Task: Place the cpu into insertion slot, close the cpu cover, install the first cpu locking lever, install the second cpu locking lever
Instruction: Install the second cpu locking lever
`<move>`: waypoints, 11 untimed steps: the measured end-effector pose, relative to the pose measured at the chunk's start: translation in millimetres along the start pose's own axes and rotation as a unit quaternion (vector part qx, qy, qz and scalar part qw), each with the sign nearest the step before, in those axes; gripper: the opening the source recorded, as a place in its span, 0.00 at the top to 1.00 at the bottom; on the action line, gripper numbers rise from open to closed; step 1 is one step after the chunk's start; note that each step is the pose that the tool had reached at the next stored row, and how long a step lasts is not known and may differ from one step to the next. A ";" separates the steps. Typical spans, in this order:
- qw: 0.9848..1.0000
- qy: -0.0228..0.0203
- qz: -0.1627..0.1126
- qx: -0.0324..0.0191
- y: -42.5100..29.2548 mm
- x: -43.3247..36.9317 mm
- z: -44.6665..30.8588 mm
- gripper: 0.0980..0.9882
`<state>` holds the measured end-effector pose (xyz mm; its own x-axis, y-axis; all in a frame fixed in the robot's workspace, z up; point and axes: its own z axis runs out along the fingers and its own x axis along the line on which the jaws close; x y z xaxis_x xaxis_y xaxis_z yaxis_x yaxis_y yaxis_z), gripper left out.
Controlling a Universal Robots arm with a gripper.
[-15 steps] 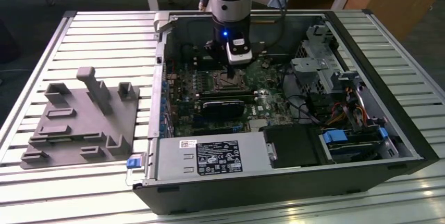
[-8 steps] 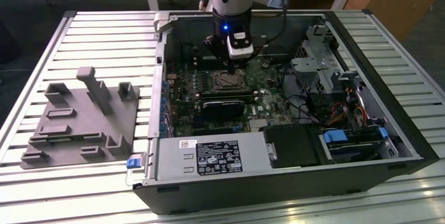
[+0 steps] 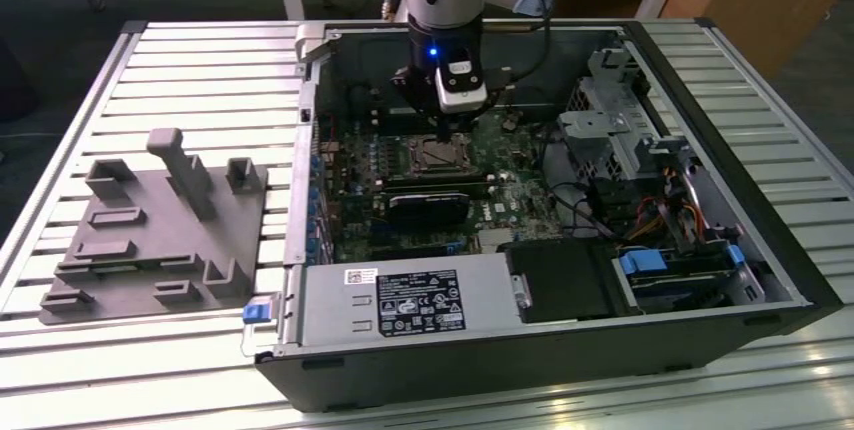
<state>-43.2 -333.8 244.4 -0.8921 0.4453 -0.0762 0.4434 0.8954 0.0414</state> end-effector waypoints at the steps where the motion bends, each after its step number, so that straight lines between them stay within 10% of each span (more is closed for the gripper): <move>1: 1.000 0.000 0.000 0.000 0.0 0.0 0.0 0.99; 11: 1.000 0.000 0.000 0.000 -5.3 -2.6 0.0 0.99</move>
<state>-43.2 -339.7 244.4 -0.8921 0.4454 -0.0762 0.4434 0.8953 0.0415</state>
